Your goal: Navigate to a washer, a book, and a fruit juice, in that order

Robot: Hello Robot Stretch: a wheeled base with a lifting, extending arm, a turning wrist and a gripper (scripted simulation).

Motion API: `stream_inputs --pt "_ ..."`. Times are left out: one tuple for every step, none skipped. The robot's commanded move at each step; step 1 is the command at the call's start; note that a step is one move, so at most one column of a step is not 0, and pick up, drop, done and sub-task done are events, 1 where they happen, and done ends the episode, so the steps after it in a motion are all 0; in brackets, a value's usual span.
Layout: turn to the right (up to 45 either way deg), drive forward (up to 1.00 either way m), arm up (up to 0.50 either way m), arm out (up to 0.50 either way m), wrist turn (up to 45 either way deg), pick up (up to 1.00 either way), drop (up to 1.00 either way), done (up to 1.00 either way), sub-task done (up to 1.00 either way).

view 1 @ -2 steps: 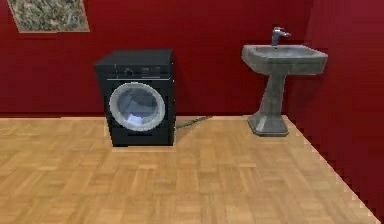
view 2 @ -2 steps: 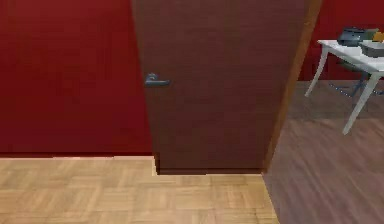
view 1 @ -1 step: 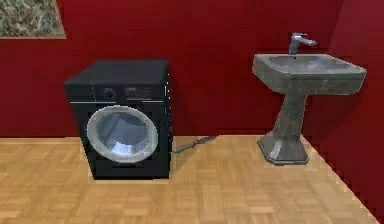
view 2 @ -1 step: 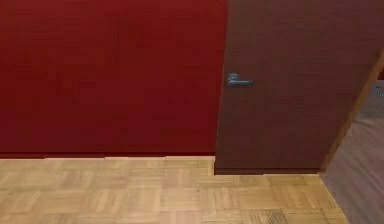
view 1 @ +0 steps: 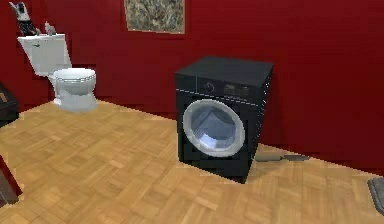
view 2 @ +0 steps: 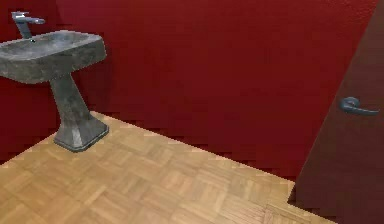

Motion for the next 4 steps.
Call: stream_inputs --pt "0.0 0.55 0.0 0.0 0.0 0.0 0.0 0.0 0.0" --pt "12.0 0.0 0.0 0.0 0.0 0.0 0.0 0.0 0.0" --pt "0.0 0.0 0.0 0.0 0.0 0.0 0.0 0.0 1.0" --pt "-45.0 0.0 0.0 0.0 0.0 0.0 0.0 0.0 0.0"
